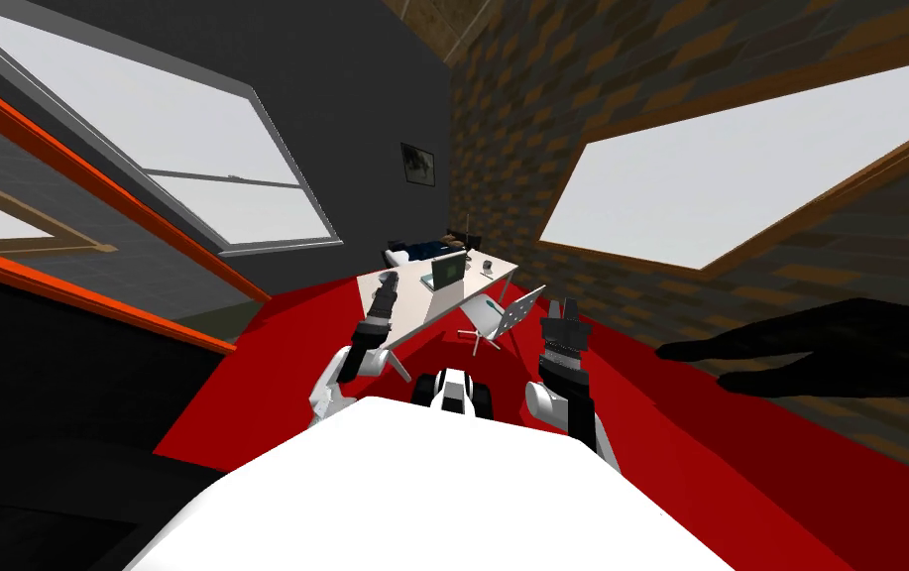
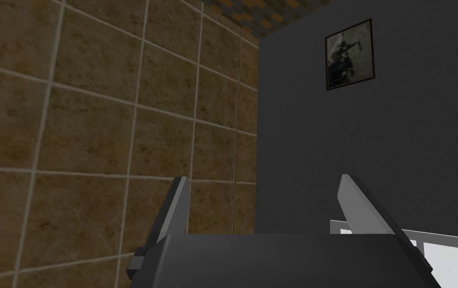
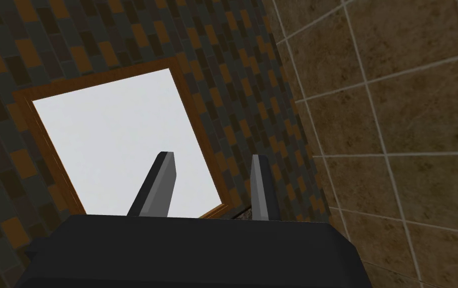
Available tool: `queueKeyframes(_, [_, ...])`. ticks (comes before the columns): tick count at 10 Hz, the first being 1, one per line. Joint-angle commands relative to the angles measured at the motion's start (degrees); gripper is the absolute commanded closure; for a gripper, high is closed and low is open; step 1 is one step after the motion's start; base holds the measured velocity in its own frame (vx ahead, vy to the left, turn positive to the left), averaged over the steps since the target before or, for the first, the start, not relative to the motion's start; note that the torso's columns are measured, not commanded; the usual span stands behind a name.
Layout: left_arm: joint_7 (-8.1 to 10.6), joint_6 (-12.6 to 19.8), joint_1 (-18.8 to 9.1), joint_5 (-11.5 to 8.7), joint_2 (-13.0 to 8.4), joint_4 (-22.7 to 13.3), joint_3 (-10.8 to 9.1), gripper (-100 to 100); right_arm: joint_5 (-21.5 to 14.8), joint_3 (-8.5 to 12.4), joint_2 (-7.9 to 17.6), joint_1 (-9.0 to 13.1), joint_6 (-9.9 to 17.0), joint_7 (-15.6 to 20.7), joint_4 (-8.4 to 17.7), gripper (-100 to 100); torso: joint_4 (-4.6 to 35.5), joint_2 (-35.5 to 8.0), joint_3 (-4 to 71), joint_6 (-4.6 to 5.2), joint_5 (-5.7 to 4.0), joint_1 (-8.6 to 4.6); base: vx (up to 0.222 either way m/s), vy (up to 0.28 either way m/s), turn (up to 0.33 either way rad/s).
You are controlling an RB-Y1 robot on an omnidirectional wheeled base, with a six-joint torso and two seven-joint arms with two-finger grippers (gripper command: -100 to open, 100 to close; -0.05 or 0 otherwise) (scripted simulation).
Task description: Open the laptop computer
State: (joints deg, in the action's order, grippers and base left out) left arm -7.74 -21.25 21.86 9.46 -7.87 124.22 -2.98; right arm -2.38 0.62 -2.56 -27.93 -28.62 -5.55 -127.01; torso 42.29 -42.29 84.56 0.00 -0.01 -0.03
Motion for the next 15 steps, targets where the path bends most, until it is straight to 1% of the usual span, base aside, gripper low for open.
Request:
queueKeyframes(1, [1.24, 3.11, -4.02, 2.78, -1.41, -4.38, -3.54, -100, 0.0, 0.0, 0.0, 0.0, 0.0, 0.0, 0.0, 0, 0.0, 0.0, 0.01, 0.0, 0.01, 0.02, -0.073, -0.063, -0.115])
queueKeyframes(6, [4.15, 9.61, -11.96, 9.06, -2.81, -13.8, -11.27, -100, 0.0, 0.0, 0.0, 0.0, 0.0, 0.0, 0.0, 0, 0.0, 0.01, 0.01, 0.0, 0.0, 0.01, -0.071, -0.072, -0.139])
queueKeyframes(7, [4.15, 9.61, -11.96, 9.06, -2.81, -14.12, -11.27, -100, 0.0, 0.0, 0.0, 0.0, 0.0, 0.0, 0.0, 0, -0.01, 0.04, 0.03, 0.0, 0.01, 0.03, -0.026, -0.053, -0.059])
queueKeyframes(9, [5.58, 12.31, -15.31, 11.86, -3.08, -17.59, -14.48, -100, 0.0, 0.01, 0.01, -0.01, 0.0, 0.0, 0.0, 0, -0.04, 0.12, 0.08, 0.0, 0.03, 0.1, -0.017, -0.06, -0.112])
queueKeyframes(10, [5.58, 12.31, -15.31, 11.86, -3.08, -18.12, -14.48, -100, 0.0, 0.01, 0.0, -0.01, 0.0, 0.0, 0.0, 0, -0.02, 0.05, 0.04, 0.01, 0.01, 0.01, -0.014, -0.053, -0.046])
queueKeyframes(13, [8.09, 16.27, -20.37, 16.34, -3.16, -23.82, -19.24, -100, 0.0, 0.01, 0.0, -0.01, 0.0, 0.0, 0.0, 0, 0.0, 0.01, 0.01, 0.01, 0.0, -0.02, -0.007, -0.074, -0.104])
queueKeyframes(14, [8.09, 16.27, -20.37, 16.34, -3.16, -24.13, -19.24, -100, 0.0, 0.0, 0.0, -0.01, 0.0, 0.0, 0.0, 0, -0.02, 0.05, 0.03, 0.01, -0.02, -0.07, 0.016, -0.058, -0.045])
queueKeyframes(15, [9.03, 17.55, -22.05, 17.9, -3.16, -26.08, -20.78, -100, 0.0, 0.01, 0.01, -0.02, 0.0, 0.0, 0.0, 0, -0.01, 0.05, 0.04, -0.03, 0.01, 0.1, 0.028, -0.045, -0.073])
